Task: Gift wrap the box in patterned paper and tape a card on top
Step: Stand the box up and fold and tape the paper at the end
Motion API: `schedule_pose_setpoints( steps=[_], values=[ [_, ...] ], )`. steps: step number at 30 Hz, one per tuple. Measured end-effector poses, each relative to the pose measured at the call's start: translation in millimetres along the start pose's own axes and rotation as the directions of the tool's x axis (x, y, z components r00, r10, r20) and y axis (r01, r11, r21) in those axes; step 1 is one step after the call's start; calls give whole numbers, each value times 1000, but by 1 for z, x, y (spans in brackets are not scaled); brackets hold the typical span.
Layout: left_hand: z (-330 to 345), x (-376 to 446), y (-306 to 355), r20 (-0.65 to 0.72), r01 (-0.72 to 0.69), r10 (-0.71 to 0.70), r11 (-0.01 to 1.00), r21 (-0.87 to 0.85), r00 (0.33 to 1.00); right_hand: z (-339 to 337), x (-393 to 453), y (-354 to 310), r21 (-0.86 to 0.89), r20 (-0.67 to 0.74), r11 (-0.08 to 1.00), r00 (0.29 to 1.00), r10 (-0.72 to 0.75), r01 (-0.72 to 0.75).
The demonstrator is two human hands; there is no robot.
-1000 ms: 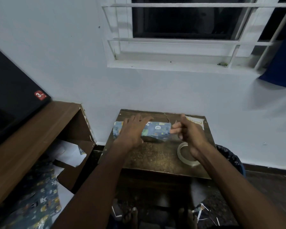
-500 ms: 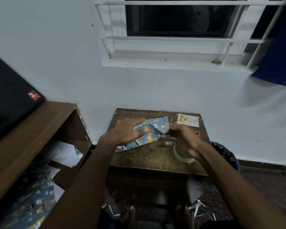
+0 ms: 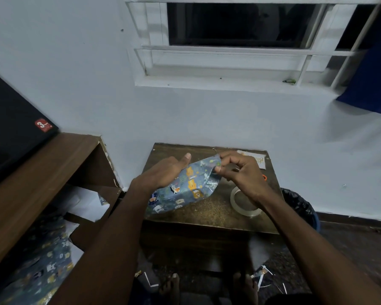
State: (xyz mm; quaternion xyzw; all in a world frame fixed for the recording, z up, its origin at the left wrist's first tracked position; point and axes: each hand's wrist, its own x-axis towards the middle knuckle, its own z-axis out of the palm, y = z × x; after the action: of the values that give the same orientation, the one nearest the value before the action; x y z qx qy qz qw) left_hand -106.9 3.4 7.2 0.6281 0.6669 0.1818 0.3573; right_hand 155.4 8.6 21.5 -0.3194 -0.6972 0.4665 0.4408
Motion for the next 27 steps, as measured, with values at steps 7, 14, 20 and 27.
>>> schedule_pose_setpoints(
  steps=[7, 14, 20, 27],
  values=[
    [2, 6, -10, 46, 135, -137, 990, 46, 990, 7, -5, -3, 72, 148, 993, 985, 84, -96],
    [4, -2, 0, 45, 108, -109, 994, 16, 993, 10, -4, -2, 16, 268, 980, 945, 189, -200],
    [5, -1, 5, 29, 70, -72, 996, 56, 997, 5, 1, 2, -171, 201, 975, 964, 174, -140],
    [3, -6, -1, -22, 78, -76, 990, 117, 997, 2, -3, 5, -58, 321, 940, 886, 335, -335]
  ],
)
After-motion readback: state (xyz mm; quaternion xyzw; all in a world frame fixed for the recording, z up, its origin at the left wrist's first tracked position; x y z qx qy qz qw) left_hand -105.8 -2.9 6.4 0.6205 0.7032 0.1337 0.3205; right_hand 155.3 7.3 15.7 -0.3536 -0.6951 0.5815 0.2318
